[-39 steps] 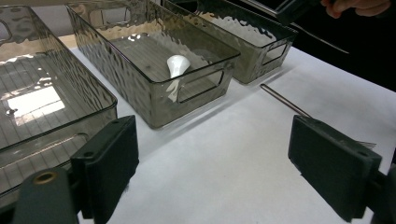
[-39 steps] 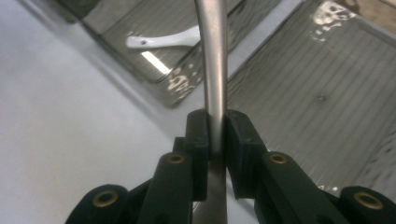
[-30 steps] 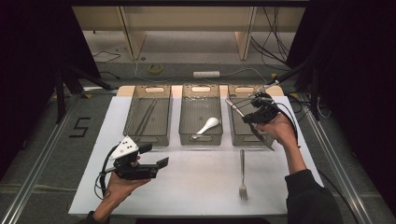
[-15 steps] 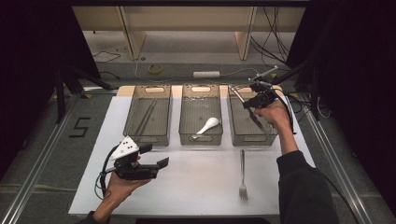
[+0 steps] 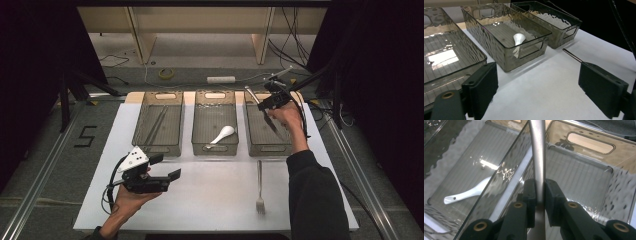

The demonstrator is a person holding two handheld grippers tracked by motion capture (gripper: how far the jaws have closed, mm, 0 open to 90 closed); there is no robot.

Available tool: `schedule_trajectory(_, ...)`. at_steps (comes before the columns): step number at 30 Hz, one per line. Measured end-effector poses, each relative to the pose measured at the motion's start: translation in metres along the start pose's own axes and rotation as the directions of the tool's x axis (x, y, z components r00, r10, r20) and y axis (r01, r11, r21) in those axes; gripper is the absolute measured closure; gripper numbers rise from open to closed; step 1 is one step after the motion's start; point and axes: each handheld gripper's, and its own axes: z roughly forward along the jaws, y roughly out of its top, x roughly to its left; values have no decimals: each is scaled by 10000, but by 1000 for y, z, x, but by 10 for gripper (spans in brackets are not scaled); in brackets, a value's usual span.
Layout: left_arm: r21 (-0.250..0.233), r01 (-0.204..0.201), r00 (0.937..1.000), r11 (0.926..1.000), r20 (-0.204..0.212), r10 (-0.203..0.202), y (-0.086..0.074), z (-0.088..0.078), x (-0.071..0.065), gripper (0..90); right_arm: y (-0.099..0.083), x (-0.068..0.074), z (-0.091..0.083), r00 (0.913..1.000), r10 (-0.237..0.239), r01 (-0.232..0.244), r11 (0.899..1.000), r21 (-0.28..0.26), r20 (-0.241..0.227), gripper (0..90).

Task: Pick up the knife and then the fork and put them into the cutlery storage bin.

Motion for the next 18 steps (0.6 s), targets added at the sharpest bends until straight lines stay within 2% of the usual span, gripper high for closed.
schedule_trajectory(1, -7, -15, 10000, 10000, 7, 15, 0, 0, 0, 156, 0, -1, 2, 10000, -71, 71, 10000, -36, 12, 804)
schedule_trajectory(14, 13, -86, 10000, 10000, 33, 86, 0, 0, -1, 156, 1, -6, 10, 9980, 468, -464, 9989, -115, 414, 804)
schedule_trajectory(18, 15, -75, 10000, 10000, 33, 75, 0, 0, -2, 156, 0, -6, 14, 9978, 477, -476, 9989, -32, 463, 803)
